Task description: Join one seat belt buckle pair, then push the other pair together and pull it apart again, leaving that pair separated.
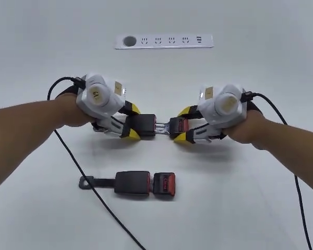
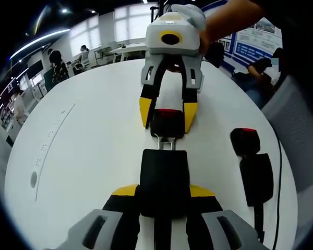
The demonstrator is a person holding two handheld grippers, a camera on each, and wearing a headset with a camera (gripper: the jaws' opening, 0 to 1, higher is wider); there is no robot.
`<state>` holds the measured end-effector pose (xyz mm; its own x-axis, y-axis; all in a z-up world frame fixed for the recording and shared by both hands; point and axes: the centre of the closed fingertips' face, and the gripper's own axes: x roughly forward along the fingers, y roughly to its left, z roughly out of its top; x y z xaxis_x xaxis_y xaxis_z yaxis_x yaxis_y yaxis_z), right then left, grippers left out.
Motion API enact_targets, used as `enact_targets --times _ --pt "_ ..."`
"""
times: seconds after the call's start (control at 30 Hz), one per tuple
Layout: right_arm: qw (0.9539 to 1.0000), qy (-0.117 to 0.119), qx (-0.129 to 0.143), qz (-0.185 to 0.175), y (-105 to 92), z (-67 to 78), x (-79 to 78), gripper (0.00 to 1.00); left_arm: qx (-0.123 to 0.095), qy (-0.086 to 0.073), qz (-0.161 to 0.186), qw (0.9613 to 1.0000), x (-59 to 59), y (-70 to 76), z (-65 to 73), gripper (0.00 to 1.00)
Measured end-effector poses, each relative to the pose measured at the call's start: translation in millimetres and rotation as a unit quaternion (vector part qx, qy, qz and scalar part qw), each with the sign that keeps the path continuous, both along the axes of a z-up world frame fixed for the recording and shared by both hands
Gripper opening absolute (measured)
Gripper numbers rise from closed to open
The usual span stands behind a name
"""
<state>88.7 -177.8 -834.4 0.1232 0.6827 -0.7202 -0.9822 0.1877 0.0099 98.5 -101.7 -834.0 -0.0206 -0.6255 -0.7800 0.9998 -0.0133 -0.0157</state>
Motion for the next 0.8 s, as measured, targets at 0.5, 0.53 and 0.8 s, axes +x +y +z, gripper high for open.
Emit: enact_targets --times 0.5,0.53,0.8 --pt "0.9998 0.000 -0.001 -0.021 -47.0 3.4 -11.4 0.36 0.004 0.001 -0.001 1.0000 -0.3 -1.7 0.6 0.35" --pt "0.9998 -0.002 0.000 -0.021 -48.6 4.0 -10.4 0.36 0.004 0.001 -0.001 1.0000 -0.3 -1.8 0.7 0.35" --pt "0.9994 -0.001 -0.007 -0.033 -75.0 -1.1 -8.4 0.36 0.003 0.002 0.000 1.0000 -0.5 -2.2 1.2 0.35"
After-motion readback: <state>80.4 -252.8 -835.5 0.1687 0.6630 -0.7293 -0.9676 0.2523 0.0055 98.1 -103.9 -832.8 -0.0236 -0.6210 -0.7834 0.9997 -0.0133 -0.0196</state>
